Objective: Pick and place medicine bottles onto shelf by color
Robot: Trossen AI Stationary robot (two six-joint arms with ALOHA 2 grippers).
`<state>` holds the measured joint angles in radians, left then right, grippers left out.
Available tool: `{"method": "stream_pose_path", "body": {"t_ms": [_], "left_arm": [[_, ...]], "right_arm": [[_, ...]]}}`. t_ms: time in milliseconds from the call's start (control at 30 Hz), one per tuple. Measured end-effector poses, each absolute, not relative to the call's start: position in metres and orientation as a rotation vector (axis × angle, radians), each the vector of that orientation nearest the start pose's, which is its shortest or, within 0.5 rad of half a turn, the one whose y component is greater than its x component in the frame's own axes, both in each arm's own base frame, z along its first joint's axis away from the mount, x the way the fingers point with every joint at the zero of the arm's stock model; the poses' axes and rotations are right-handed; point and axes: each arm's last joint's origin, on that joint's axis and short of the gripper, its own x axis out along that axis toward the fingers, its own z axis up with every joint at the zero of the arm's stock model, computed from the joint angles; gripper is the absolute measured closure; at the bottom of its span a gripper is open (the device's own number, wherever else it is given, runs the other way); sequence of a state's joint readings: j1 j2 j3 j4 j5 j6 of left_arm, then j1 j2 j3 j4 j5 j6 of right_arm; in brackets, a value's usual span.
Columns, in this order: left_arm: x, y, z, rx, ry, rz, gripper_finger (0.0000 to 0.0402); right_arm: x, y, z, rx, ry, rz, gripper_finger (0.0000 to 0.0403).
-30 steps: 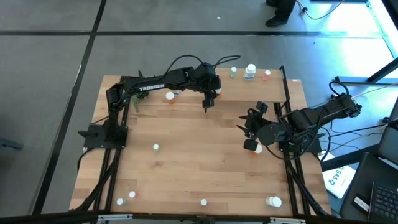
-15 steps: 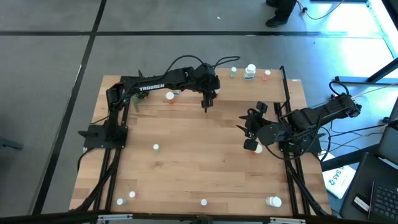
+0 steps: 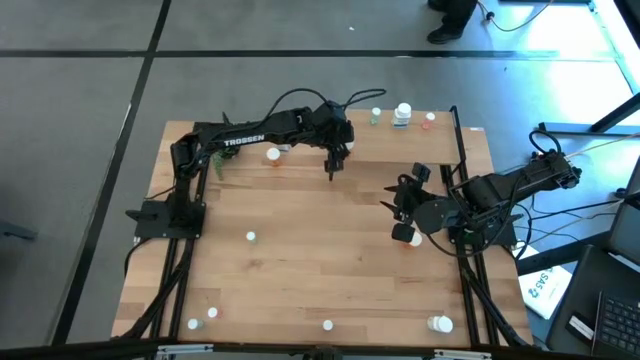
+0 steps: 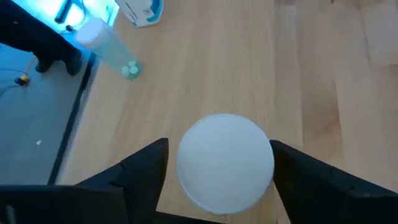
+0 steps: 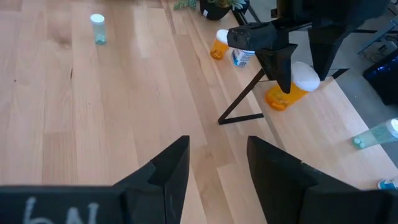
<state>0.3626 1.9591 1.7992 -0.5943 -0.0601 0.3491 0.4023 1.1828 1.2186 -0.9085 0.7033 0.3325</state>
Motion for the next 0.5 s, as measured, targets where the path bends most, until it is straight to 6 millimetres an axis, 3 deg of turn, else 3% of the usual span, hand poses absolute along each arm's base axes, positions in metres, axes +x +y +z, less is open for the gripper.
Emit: {"method": "stream_pose_path", "body": {"t_ms": [500], "left_arm": [[0.4125,0.1595,0.3037,0.231,0.806,0.302,0.0119]], "right_arm": [[0.2103,0.0691,0.3478,-0.145,0.683,-0.398,0.024]]}}
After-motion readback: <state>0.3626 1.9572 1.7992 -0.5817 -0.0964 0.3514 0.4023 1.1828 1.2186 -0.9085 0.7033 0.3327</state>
